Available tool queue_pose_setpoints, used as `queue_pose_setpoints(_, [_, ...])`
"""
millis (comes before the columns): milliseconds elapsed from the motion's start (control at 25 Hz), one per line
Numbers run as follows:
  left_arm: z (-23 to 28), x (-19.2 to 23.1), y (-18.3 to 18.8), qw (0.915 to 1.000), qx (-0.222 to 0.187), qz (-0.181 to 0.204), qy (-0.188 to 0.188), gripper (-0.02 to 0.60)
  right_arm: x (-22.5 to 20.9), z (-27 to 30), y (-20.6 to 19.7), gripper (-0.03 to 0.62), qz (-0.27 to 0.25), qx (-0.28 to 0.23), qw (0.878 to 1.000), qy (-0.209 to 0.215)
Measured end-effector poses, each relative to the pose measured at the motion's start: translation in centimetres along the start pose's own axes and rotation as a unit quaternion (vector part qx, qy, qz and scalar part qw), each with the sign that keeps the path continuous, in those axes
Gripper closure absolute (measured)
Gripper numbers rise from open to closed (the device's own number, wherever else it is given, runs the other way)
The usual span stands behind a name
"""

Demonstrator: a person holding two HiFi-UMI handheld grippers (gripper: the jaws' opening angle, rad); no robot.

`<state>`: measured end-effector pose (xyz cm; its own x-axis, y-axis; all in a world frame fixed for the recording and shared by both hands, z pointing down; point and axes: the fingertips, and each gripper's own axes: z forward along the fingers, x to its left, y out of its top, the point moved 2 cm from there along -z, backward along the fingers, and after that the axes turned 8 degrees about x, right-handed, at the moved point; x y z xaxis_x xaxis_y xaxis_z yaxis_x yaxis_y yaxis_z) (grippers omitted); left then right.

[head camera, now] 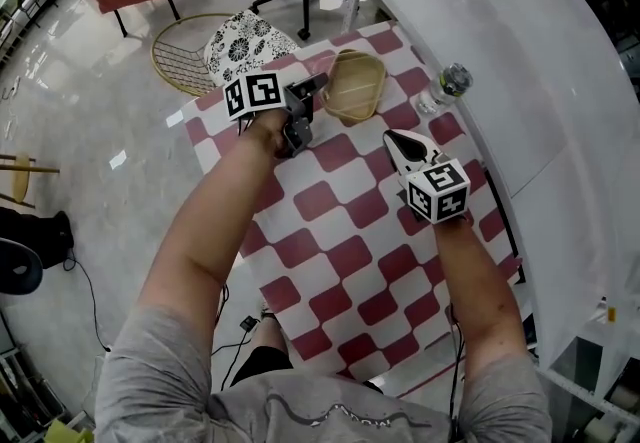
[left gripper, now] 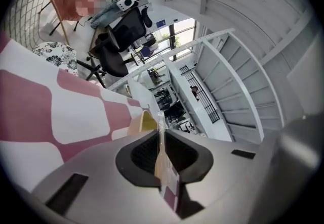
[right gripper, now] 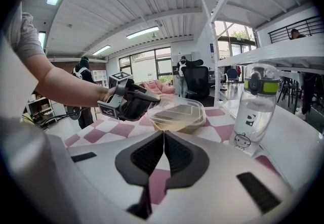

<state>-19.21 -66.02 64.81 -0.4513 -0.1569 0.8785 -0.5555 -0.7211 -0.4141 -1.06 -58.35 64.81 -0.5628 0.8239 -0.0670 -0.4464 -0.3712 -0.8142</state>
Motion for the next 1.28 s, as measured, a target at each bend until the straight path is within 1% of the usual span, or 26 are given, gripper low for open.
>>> queue_pose_setpoints(80, [-0.3, -1.5, 0.0, 0.9998, 0.000, 0.014, -0.014, 0.540, 0.1, -0.5, 0.0, 0.568, 0.002, 0.003, 1.000, -0.004])
queue_pose_setpoints(160, [-0.6, -2.9, 0.6, 0.9993, -0.006, 0.033, -0.020, 0.540, -0.1, -1.0, 0.4, 0.568, 0.002, 0.002, 1.000, -0.013])
queue_pose_setpoints(280, [-1.0, -5.4, 2.5, 0.9969, -0.018, 0.074, -0.019, 0.541, -0.8, -1.9, 1.8, 0.568, 0.001, -0.004, 1.000, -0.031])
queue_pose_setpoints(440, [-2.0, -9.4, 4.8, 0.9900, -0.029, 0.138, -0.008, 0.541, -1.8, -4.0, 4.4, 0.568, 0.018, -0.018, 0.998, -0.052])
queue_pose_setpoints(600, [-2.9, -13.5, 6.2, 0.9832, -0.029, 0.180, -0.009, 0.541, -2.7, -6.7, 7.3, 0.568, 0.035, -0.032, 0.996, -0.077])
queue_pose_setpoints(680, [-3.3, -15.5, 6.5, 0.9781, -0.025, 0.207, -0.009, 0.541, -3.0, -8.0, 8.7, 0.568, 0.041, -0.039, 0.994, -0.089])
queue_pose_setpoints(720, [-3.5, -16.4, 6.5, 0.9743, -0.023, 0.224, -0.006, 0.541, -3.1, -8.7, 9.3, 0.568, 0.046, -0.042, 0.994, -0.094])
queue_pose_setpoints(800, [-3.9, -18.0, 6.4, 0.9641, -0.017, 0.265, 0.005, 0.541, -3.3, -9.9, 10.4, 0.568, 0.056, -0.048, 0.992, -0.105])
queue_pose_setpoints(880, [-4.4, -19.6, 6.2, 0.9526, -0.015, 0.304, 0.013, 0.543, -3.5, -11.0, 11.2, 0.568, 0.061, -0.050, 0.990, -0.118])
queue_pose_setpoints(1040, [-5.5, -22.3, 4.7, 0.9283, -0.016, 0.371, 0.012, 0.543, -3.4, -12.9, 11.9, 0.568, 0.063, -0.046, 0.987, -0.144])
queue_pose_setpoints(1280, [-7.3, -25.5, 3.2, 0.8919, -0.021, 0.452, 0.010, 0.543, -2.0, -14.7, 11.9, 0.568, 0.081, -0.043, 0.982, -0.168])
